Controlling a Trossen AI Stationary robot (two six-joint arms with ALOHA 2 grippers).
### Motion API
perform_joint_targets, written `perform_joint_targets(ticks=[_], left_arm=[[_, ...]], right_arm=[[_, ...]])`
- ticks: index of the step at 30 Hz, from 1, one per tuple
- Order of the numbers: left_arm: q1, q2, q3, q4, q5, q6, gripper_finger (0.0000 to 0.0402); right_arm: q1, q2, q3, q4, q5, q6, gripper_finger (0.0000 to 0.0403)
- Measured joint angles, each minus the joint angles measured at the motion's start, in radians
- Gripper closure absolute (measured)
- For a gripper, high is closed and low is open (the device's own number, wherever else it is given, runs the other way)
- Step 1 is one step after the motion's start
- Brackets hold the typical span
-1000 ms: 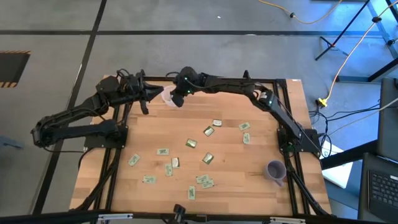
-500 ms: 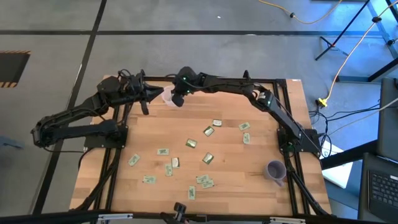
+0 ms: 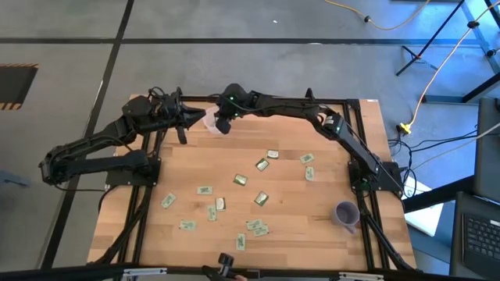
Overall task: Pick and place items into bin
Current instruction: Put the truvia packet into the transparent bin, then put the stevia packet into the transparent bin
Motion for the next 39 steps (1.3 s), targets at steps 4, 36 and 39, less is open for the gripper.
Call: perform_joint_targets(ticks=[4, 36, 39], left_arm=[[0.0, 0.0, 0.0, -0.007, 0.0, 0.0, 0.0358], [-0.053, 0.016, 0.0, -0.248, 0.159, 0.286, 0.0333], [-0.101, 0.032, 0.0, -0.259, 0.135, 0.299, 0.0323]], right_arm=[[0.0, 0.0, 0.0, -0.001, 0.0, 0.049, 0.0367], [-0.024, -0.257, -0.032, -0.594, -0.014, -0.161, 0.0305], [-0.024, -0.31, -0.098, -0.61, -0.012, -0.174, 0.031]])
